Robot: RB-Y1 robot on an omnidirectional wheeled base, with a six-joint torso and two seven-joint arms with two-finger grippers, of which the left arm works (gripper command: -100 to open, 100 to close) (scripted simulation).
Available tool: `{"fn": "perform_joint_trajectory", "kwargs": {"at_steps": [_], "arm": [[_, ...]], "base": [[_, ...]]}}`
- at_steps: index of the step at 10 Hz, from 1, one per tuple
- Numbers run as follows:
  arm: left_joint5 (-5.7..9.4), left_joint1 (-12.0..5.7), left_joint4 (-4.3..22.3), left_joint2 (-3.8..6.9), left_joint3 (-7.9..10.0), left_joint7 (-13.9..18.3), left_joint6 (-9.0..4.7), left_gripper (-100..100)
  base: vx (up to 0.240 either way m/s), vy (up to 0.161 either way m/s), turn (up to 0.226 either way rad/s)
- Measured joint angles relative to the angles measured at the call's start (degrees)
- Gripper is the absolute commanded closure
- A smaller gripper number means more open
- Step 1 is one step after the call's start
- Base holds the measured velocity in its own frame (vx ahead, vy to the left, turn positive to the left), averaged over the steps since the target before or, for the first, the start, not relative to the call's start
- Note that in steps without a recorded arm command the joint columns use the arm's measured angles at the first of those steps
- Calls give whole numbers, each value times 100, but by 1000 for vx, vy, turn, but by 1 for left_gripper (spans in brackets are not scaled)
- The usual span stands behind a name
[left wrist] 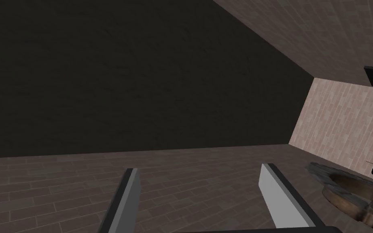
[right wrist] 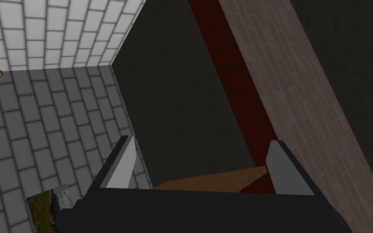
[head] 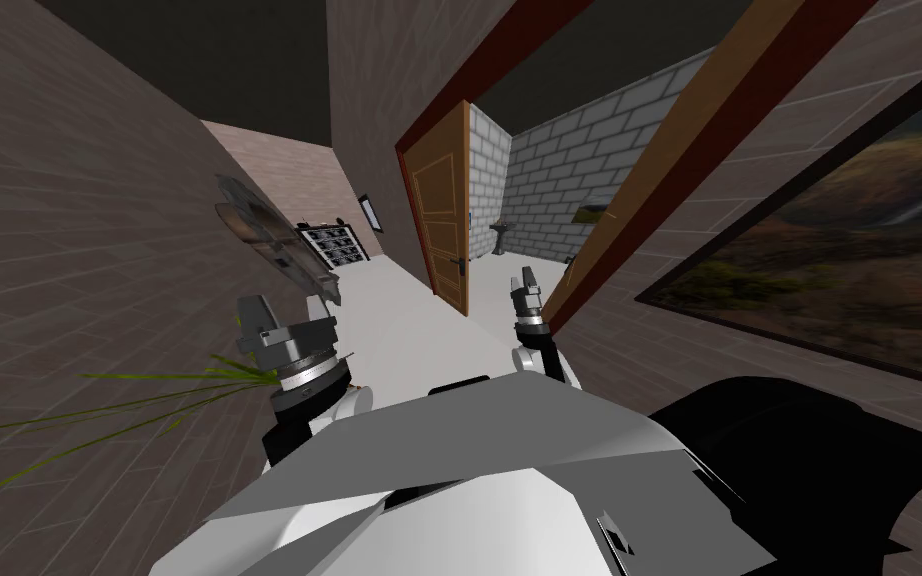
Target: Push the door open
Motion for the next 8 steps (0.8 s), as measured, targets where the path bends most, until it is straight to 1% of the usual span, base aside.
{"fn": "perform_joint_trajectory", "kwargs": {"at_steps": [3, 4, 6, 7, 8], "arm": [[1, -183, 319, 114, -39, 49, 17, -100], [-15, -245, 434, 140, -82, 56, 28, -100], [-41, -433, 746, 191, -148, 64, 26, -100], [-32, -525, 878, 234, -143, 90, 46, -100], [-45, -652, 1035, 258, -177, 100, 89, -100]], "base": [[95, 55, -72], [95, 56, -56], [96, 44, -97], [109, 38, -90], [118, 35, -86]]}}
